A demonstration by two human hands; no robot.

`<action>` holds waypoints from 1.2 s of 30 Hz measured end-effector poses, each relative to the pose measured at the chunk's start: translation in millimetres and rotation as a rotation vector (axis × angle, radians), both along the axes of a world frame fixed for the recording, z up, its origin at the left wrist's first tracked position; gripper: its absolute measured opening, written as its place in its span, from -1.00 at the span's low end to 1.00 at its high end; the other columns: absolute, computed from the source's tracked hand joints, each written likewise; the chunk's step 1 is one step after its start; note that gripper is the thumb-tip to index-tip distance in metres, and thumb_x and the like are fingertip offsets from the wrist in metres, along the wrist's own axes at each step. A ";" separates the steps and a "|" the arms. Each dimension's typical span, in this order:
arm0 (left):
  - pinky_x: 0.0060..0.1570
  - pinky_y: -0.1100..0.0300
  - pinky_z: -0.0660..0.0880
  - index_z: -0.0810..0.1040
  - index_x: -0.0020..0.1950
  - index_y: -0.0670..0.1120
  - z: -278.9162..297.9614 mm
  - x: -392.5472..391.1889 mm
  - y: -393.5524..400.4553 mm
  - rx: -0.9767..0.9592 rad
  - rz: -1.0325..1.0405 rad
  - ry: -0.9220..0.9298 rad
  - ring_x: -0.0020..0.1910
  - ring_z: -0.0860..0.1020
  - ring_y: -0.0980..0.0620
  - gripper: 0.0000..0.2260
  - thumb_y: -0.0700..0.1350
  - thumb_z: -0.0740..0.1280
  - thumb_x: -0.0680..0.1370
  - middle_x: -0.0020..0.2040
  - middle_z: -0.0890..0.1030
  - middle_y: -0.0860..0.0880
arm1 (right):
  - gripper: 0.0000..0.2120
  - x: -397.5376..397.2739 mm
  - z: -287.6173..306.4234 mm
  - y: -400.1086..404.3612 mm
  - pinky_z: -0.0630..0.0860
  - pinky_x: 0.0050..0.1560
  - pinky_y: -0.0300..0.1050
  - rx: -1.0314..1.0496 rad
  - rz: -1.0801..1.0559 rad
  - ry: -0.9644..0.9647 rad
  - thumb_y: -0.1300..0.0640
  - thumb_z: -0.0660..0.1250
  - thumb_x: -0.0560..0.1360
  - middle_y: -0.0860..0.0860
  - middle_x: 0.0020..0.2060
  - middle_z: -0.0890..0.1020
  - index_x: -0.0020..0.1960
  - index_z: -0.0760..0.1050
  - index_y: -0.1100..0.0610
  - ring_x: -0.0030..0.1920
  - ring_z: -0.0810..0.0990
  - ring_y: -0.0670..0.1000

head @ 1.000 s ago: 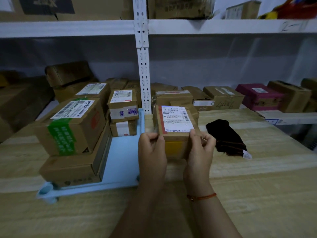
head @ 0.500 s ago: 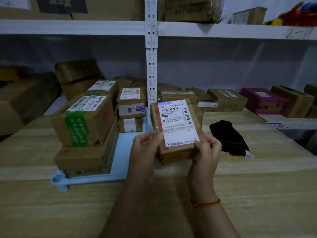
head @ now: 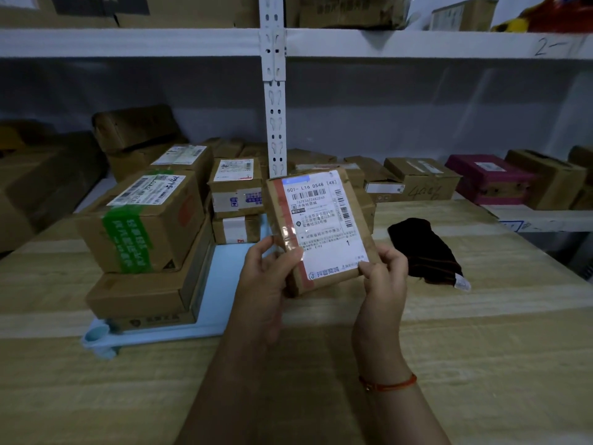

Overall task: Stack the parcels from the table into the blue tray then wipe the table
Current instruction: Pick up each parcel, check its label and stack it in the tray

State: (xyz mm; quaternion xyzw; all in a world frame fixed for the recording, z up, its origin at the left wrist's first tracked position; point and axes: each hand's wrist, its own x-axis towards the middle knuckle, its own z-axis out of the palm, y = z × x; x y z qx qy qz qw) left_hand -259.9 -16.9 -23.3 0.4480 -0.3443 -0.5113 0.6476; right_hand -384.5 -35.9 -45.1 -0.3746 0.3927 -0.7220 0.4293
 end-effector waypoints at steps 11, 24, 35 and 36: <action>-0.17 0.22 0.60 0.40 0.40 -0.04 -1.7 8.6 -2.6 -0.111 -0.001 -0.029 0.12 0.63 -0.04 -0.52 -0.18 0.37 0.48 0.24 0.60 -0.10 | -0.63 2.8 6.9 9.4 0.55 0.05 -0.14 -0.085 -0.067 0.246 0.18 0.30 0.32 -0.05 0.09 0.54 0.06 0.40 -0.13 0.15 0.54 -0.07; -0.11 0.23 0.59 0.45 0.39 0.01 -6.1 14.4 -4.3 -0.136 0.018 -0.126 0.11 0.64 0.03 -0.54 -0.09 0.38 0.48 0.19 0.64 0.00 | -0.64 5.1 3.9 9.9 0.58 -0.03 -0.13 -0.101 -0.061 0.319 0.27 0.34 0.39 -0.06 0.06 0.56 0.04 0.41 -0.13 0.08 0.56 -0.10; 0.17 0.07 0.53 0.41 0.37 0.16 -2.5 10.2 2.4 -0.140 0.177 -0.367 0.25 0.50 0.05 -0.58 0.06 0.33 0.51 0.35 0.47 0.05 | 0.15 13.3 5.2 5.8 0.54 0.23 0.07 0.131 0.163 0.629 -0.46 0.35 0.05 -0.05 0.35 0.30 0.52 0.15 0.00 0.35 0.32 -0.03; 0.17 0.05 0.53 0.41 0.36 0.16 -3.9 11.5 2.0 -0.137 0.180 -0.369 0.26 0.50 0.04 -0.59 0.03 0.34 0.52 0.36 0.46 0.05 | 0.15 14.1 4.1 4.6 0.52 0.25 0.11 0.138 0.165 0.644 -0.48 0.34 0.04 -0.05 0.35 0.31 0.52 0.16 -0.01 0.36 0.32 -0.01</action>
